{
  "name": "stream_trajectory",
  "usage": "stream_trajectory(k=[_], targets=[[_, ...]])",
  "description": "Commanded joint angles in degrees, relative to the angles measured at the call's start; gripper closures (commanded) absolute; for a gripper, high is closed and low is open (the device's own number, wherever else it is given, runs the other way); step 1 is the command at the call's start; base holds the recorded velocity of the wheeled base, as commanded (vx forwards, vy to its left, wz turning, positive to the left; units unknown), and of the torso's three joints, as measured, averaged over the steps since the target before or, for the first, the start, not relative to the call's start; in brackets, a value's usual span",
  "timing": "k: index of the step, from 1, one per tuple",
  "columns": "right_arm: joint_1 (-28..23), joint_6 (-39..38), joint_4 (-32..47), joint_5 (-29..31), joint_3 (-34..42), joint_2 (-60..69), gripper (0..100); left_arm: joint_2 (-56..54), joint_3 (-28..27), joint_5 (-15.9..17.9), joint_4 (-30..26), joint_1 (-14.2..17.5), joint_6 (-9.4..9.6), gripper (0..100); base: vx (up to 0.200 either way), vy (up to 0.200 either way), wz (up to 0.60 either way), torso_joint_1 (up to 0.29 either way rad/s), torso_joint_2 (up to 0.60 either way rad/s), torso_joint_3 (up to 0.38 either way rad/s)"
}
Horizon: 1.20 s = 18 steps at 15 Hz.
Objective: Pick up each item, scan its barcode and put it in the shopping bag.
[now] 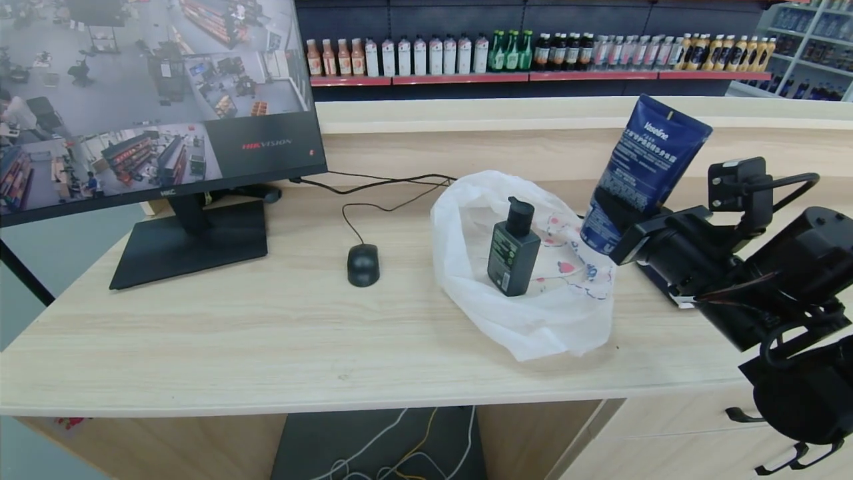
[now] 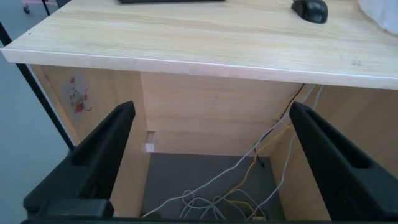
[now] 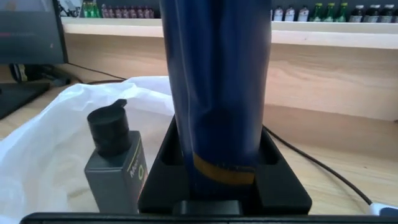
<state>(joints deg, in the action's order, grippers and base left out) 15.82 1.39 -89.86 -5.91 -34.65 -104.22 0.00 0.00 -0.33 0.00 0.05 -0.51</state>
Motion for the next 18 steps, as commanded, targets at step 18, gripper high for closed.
stream_trajectory(k=[18], targets=[[0.3, 0.8, -0.1, -1.4, -10.4, -16.6, 100, 0.0, 0.0, 0.0, 0.0, 0.0, -0.02, 0, 0.0, 0.0, 0.0, 0.0, 0.0, 0.0]])
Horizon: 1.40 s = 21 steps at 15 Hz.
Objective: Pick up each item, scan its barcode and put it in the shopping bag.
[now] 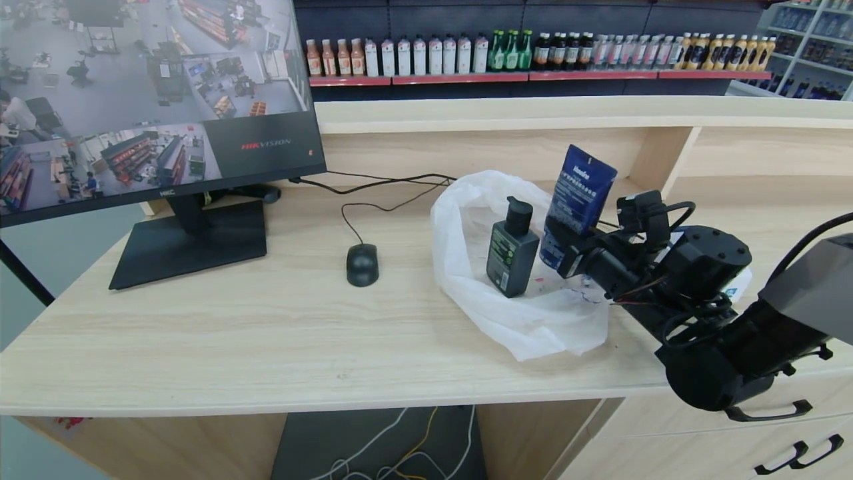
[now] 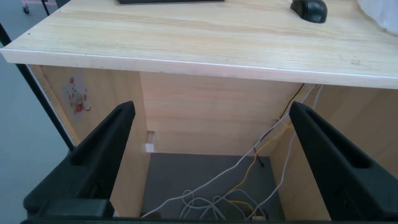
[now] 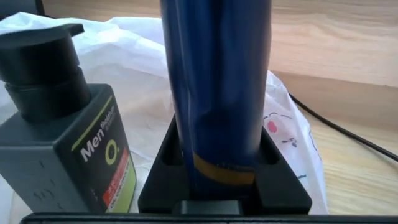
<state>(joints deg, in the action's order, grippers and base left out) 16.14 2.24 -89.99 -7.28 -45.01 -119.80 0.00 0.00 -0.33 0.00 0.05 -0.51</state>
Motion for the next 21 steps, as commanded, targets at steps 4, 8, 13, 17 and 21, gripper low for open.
stream_trajectory(k=[4, 8, 13, 17, 21], targets=[[-0.1, 0.0, 0.0, -0.1, 0.6, -1.4, 100, 0.0, 0.0, 0.0, 0.0, 0.0, -0.02, 0, 0.0, 0.0, 0.0, 0.0, 0.0, 0.0], [-0.2, 0.0, 0.0, -0.1, 1.4, -1.3, 100, 0.0, 0.0, 0.0, 0.0, 0.0, -0.1, 0, 0.0, 0.0, 0.0, 0.0, 0.0, 0.0], [-0.2, 0.0, 0.0, 0.0, 2.5, -1.4, 100, 0.0, 0.0, 0.0, 0.0, 0.0, -0.02, 0, 0.0, 0.0, 0.0, 0.0, 0.0, 0.0], [-0.2, 0.0, 0.0, -0.1, 2.6, -1.4, 100, 0.0, 0.0, 0.0, 0.0, 0.0, -0.02, 0, 0.0, 0.0, 0.0, 0.0, 0.0, 0.0], [-0.2, 0.0, 0.0, 0.0, 2.9, -1.3, 100, 0.0, 0.0, 0.0, 0.0, 0.0, -0.1, 0, 0.0, 0.0, 0.0, 0.0, 0.0, 0.0]])
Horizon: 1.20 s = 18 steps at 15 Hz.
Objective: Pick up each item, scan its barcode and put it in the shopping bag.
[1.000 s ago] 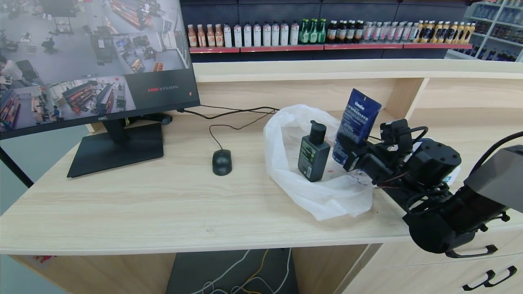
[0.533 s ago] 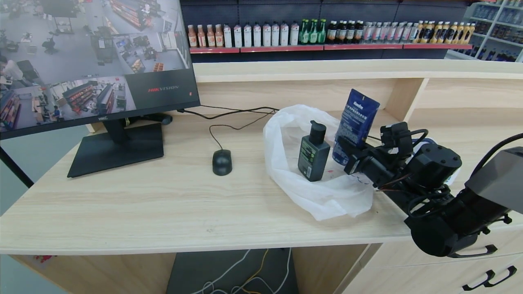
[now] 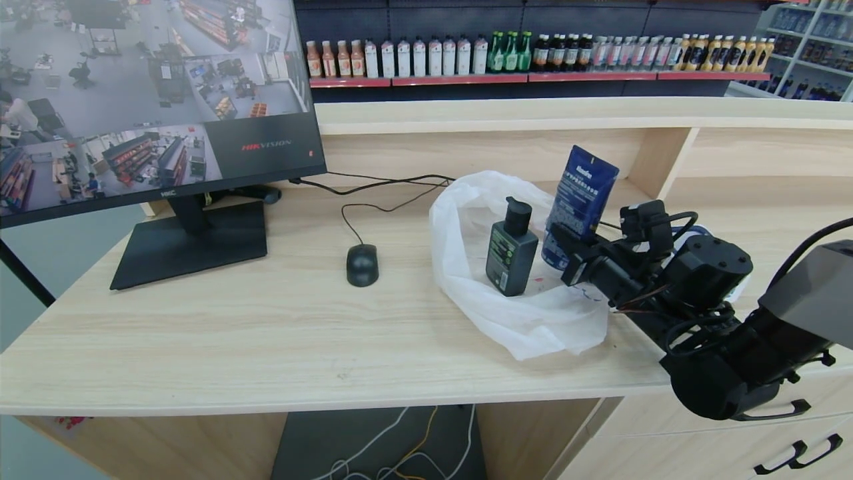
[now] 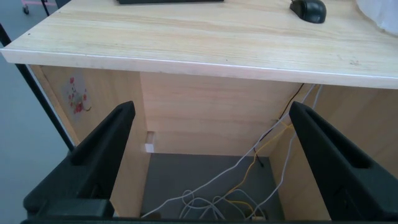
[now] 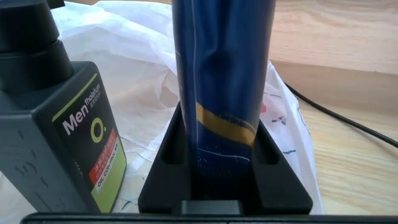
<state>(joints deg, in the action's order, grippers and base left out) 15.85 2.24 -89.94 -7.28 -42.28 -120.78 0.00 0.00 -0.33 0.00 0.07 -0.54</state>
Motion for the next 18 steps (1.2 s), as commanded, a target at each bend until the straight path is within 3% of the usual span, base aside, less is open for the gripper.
stream_trajectory(k=[1, 2, 3, 18], targets=[[0.1, 0.0, -0.1, 0.0, 0.5, -0.2, 100, 0.0, 0.0, 0.0, 0.0, 0.0, -0.08, 0, 0.0, 0.0, 0.0, 0.0, 0.0, 0.0], [0.0, -0.1, -0.1, 0.0, 0.4, 0.0, 100, 0.0, 0.0, 0.0, 0.1, 0.0, -0.08, 0, 0.0, 0.0, 0.0, 0.0, 0.0, 0.0], [0.1, -0.1, -0.1, 0.0, 0.6, 0.1, 0, 0.0, 0.0, 0.0, 0.0, 0.0, -0.08, 0, 0.0, 0.0, 0.0, 0.0, 0.0, 0.0], [-1.3, 0.7, -0.1, -0.1, 9.5, 11.5, 0, 0.0, 0.0, 0.0, 0.0, 0.0, -0.08, 0, 0.0, 0.0, 0.0, 0.0, 0.0, 0.0]])
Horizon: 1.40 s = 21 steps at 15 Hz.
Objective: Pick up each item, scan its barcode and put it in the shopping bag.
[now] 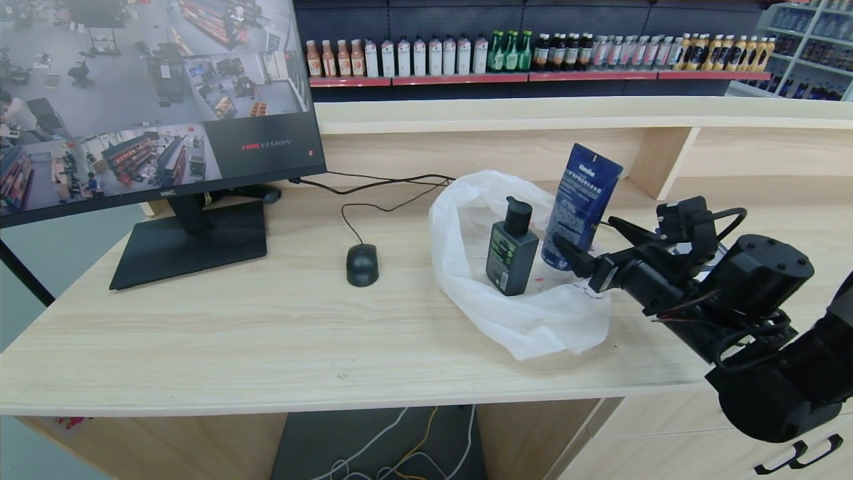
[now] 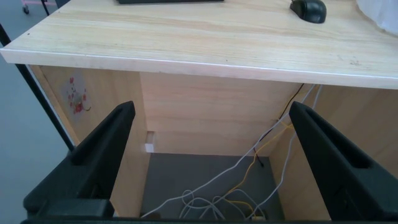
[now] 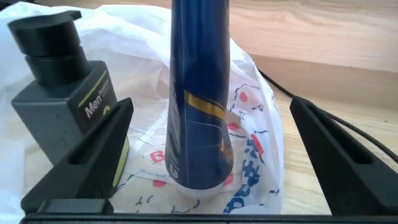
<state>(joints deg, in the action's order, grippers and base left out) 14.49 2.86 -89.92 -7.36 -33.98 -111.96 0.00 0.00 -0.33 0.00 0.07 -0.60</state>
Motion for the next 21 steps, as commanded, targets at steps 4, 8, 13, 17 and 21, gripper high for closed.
stream_trajectory(k=[4, 8, 13, 17, 21], targets=[[0.1, 0.0, -0.1, 0.0, 8.0, 10.8, 0, 0.0, 0.0, 0.0, 0.0, 0.0, -0.02, 0, 0.0, 0.0, 0.0, 0.0, 0.0, 0.0], [0.1, 0.1, -0.1, 0.0, 19.1, 21.7, 0, 0.0, 0.0, 0.0, 0.0, 0.0, 0.07, 0, 0.0, 0.0, 0.0, 0.0, 0.0, 0.0], [0.0, 0.4, -0.1, 0.9, 34.0, 41.1, 0, 0.0, 0.0, 0.0, 0.0, 0.0, -0.02, 0, 0.0, 0.0, 0.0, 0.0, 0.0, 0.0], [-0.1, 1.0, 21.3, 3.0, 34.0, 54.0, 0, 0.0, 0.0, 0.0, 0.0, 0.0, -0.02, 0, 0.0, 0.0, 0.0, 0.0, 0.0, 0.0], [0.9, 5.0, 58.7, 2.9, 34.0, 77.7, 0, 0.0, 0.0, 0.0, 0.0, 0.0, -0.02, 0, 0.0, 0.0, 0.0, 0.0, 0.0, 0.0]])
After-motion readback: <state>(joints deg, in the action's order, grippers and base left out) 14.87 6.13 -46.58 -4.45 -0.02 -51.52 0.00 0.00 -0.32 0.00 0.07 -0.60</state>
